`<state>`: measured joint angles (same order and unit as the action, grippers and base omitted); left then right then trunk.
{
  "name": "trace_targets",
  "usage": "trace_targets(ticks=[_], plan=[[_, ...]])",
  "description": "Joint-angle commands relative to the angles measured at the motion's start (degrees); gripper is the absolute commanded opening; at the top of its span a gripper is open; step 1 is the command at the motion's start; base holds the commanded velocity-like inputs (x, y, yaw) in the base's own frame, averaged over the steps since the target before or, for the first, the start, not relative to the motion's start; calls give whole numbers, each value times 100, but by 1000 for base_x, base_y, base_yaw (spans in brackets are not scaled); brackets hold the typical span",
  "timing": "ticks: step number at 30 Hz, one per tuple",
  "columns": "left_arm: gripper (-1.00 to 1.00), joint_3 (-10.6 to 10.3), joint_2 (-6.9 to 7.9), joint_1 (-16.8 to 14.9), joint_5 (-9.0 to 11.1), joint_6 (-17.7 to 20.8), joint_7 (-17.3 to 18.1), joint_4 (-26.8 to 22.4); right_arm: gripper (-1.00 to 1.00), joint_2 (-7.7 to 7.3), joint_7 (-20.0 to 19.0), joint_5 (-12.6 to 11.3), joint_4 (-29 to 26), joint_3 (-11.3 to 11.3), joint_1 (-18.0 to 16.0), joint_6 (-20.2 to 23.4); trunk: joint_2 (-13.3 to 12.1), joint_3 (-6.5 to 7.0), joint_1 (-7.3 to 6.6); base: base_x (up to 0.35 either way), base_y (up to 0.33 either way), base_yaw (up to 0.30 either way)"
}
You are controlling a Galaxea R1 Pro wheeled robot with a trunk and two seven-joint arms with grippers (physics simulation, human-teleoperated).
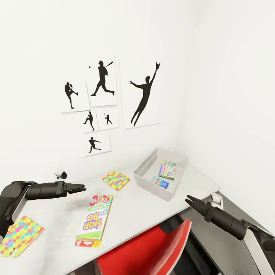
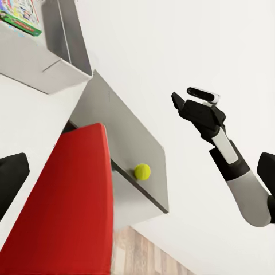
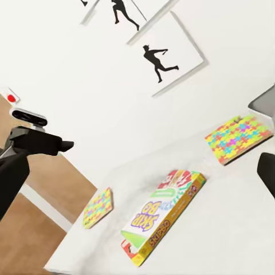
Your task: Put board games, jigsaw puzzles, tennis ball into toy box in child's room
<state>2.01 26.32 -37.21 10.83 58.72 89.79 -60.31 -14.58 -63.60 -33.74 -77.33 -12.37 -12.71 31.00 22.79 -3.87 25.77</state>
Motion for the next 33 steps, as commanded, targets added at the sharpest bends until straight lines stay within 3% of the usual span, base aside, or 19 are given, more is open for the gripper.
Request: trace_targets(ticks=[1, 23, 33], plan=[[100, -5, 2, -6, -1, 61, 21, 1, 100, -1, 0, -30, -2, -2, -3, 47, 13, -8, 1, -253, 120, 238], [100, -6, -2, -6, -2, 63, 21, 1, 100, -1, 41, 7, -1, -2, -3, 46, 13, 73, 1, -227, 195, 267], [100, -7, -4, -6, -2, 62, 21, 1, 100, -1, 48, 7, -1, -1, -3, 50, 13, 101, 1, -68, 261, 276]])
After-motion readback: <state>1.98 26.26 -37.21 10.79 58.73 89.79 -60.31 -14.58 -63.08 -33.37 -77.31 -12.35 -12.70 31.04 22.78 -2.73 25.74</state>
